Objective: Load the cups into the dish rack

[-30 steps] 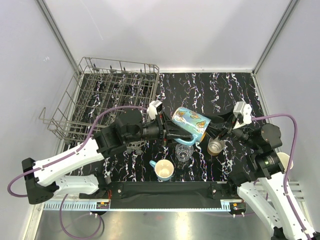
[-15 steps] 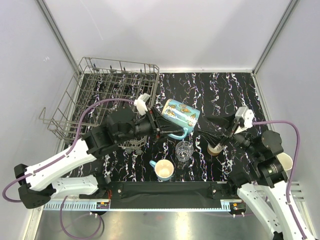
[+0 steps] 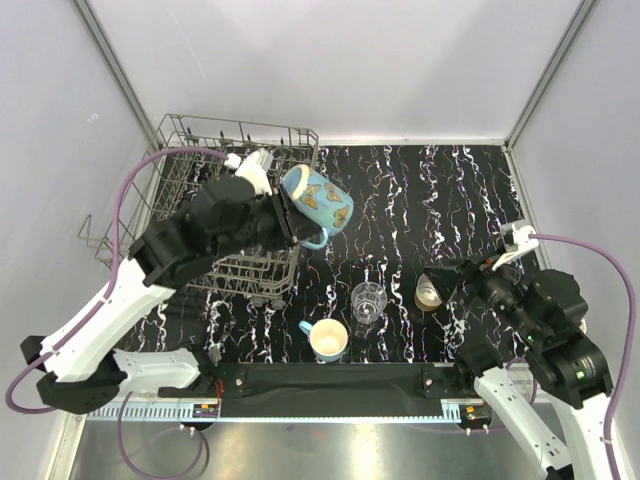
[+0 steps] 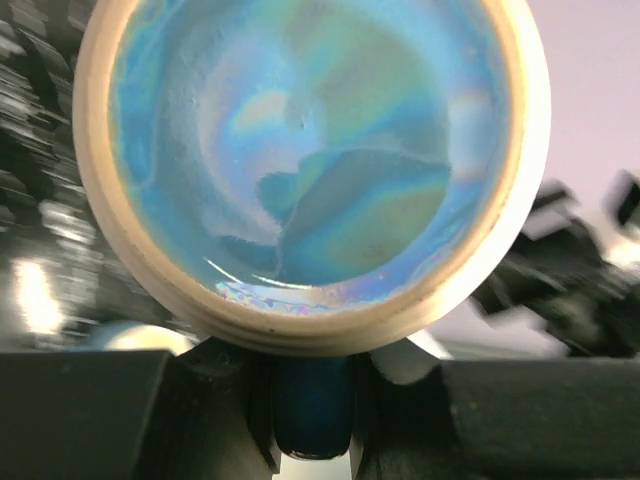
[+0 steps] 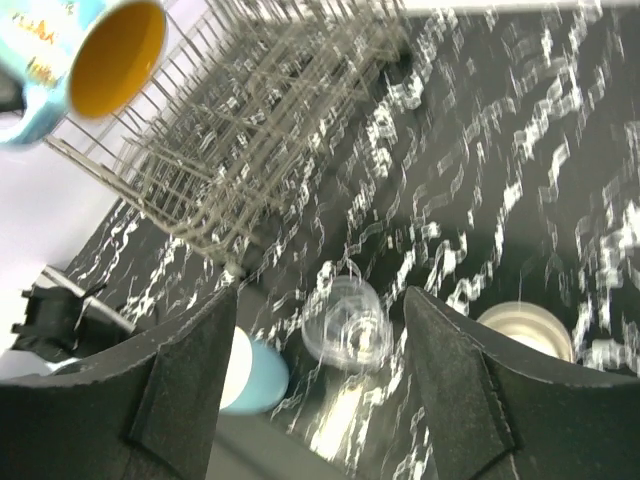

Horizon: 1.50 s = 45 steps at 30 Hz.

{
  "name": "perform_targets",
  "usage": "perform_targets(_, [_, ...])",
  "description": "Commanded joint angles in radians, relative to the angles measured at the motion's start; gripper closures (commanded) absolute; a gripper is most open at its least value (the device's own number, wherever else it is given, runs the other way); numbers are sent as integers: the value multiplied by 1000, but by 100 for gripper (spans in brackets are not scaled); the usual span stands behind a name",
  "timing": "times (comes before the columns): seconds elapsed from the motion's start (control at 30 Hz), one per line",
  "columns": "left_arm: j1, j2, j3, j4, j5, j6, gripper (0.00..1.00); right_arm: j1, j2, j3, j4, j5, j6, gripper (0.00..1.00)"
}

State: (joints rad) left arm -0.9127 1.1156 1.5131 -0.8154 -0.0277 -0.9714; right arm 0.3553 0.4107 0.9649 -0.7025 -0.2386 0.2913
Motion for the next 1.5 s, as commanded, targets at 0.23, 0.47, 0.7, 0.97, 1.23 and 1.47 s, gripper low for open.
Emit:
perform_targets(0.23, [286,167,124,54,-161,427,100,7,-10,182,-296,151,135,24])
perform_targets(0.47, [406,343,124,203,-251,531,100,7,91,293,-341,232,77,23])
perform_targets(0.7, [429,587,281,275,-371,611,100,7,117,317,-316,406,-6,18])
perform_targets(0.97, [457,737,387,303,-423,622,100,7,116,319,-331,502,-46,15])
perform_targets(1.23, [486,774,355,335,-416,611,100,7,92,316,-354,552,-15,14])
perform_targets(1.47, [502,797,343,320,-407,593,100,7,103,325,-368,545,2,14])
